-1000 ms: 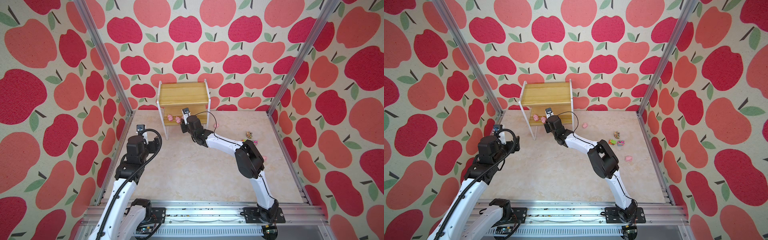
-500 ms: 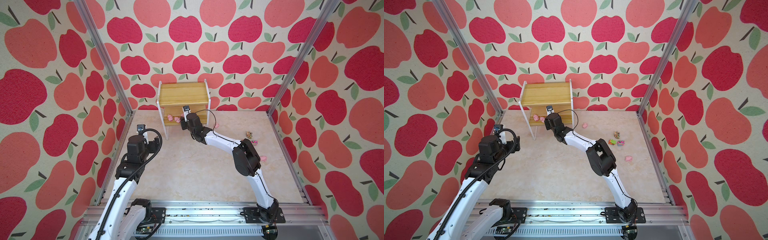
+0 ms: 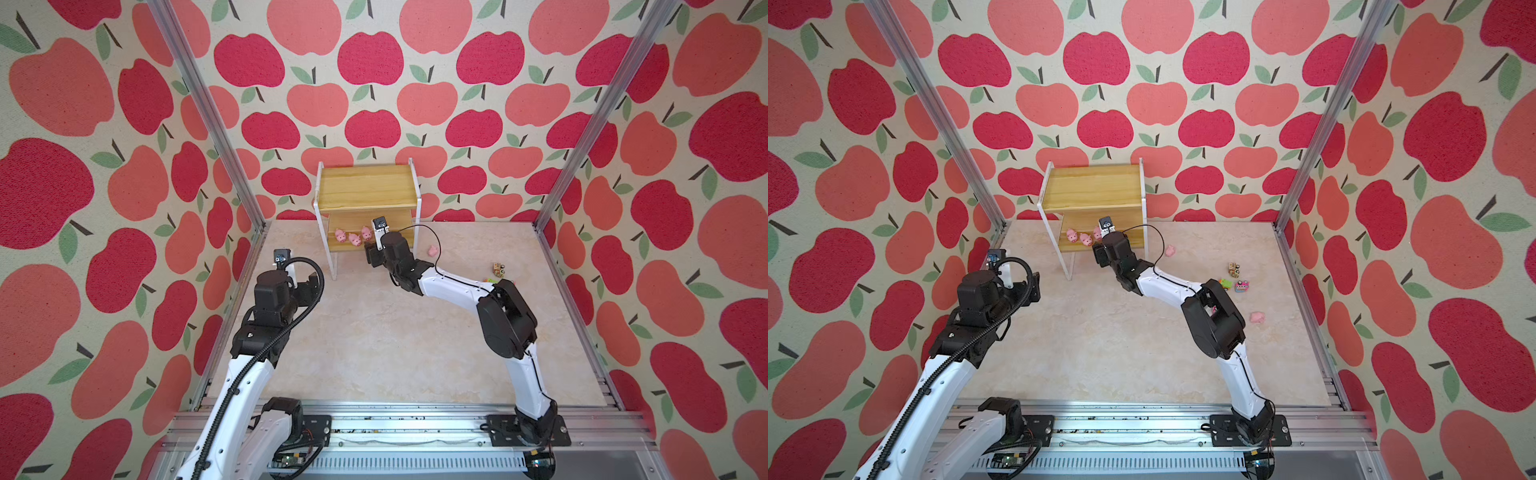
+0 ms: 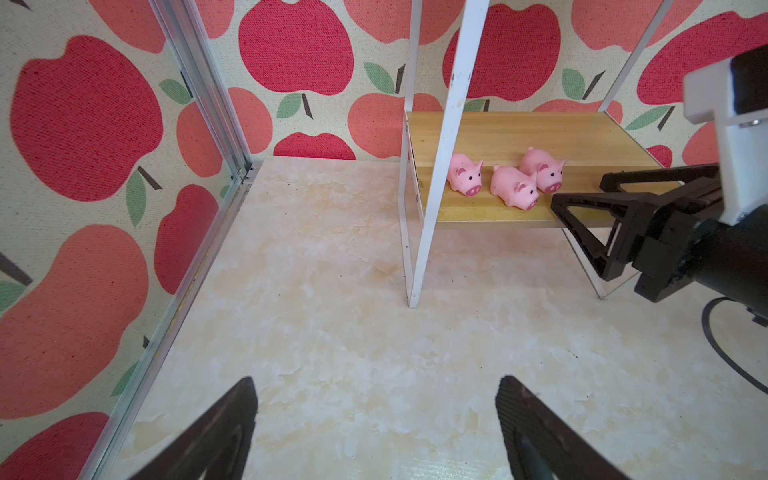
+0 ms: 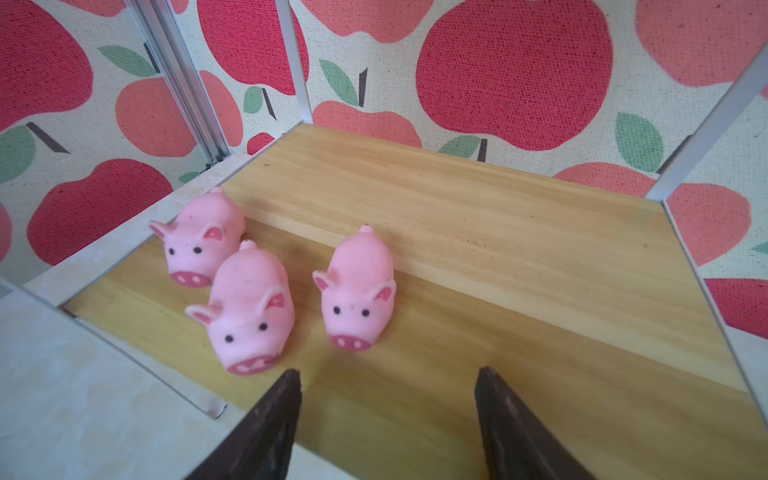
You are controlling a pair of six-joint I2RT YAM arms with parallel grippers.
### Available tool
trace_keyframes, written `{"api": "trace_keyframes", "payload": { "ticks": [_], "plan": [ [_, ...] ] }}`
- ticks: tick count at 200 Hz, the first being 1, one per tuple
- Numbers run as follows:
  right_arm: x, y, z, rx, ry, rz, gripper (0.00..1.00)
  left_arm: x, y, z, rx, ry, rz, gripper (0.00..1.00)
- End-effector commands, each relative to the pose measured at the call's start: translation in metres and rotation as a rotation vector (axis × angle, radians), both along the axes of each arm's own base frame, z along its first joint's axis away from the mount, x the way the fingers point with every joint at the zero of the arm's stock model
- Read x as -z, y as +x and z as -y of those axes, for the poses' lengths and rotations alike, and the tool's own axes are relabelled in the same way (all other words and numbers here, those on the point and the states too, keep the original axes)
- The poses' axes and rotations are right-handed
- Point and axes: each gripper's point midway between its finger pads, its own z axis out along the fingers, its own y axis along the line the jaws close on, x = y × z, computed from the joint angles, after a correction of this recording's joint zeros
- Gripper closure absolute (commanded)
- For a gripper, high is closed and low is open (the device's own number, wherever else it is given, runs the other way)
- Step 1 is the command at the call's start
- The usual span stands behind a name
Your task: Place and organize the plastic toys onto the shelf
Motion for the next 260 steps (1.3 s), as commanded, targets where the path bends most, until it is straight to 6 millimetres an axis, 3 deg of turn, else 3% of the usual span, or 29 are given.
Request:
{"api": "trace_keyframes", "payload": {
  "ticks": [1,19,67,116,150,260],
  "plan": [
    [-0.039,-0.014,0.007,-0.026,0.046,0.062,0.30,-0.012,0.000,0.002,0.009,-0.011,0.016,0.08],
    [-0.041,-0.027,0.011,-0.050,0.049,0.061,0.33,-0.012,0.000,0.002,0.008,-0.010,0.015,0.08],
    [-0.034,-0.063,0.000,-0.225,0.100,0.044,0.60,-0.011,0.000,0.003,0.013,-0.012,0.013,0.08],
    [-0.019,-0.070,-0.025,-0.334,0.126,0.044,0.82,-0.012,0.000,0.004,0.017,-0.015,0.017,0.08],
    [-0.011,-0.063,-0.037,-0.346,0.121,0.061,1.00,-0.013,0.000,0.005,0.021,-0.014,0.019,0.08],
    [-0.011,-0.035,-0.055,-0.307,0.124,0.105,1.00,-0.012,0.001,0.007,0.032,-0.020,0.015,0.08]
  ]
}}
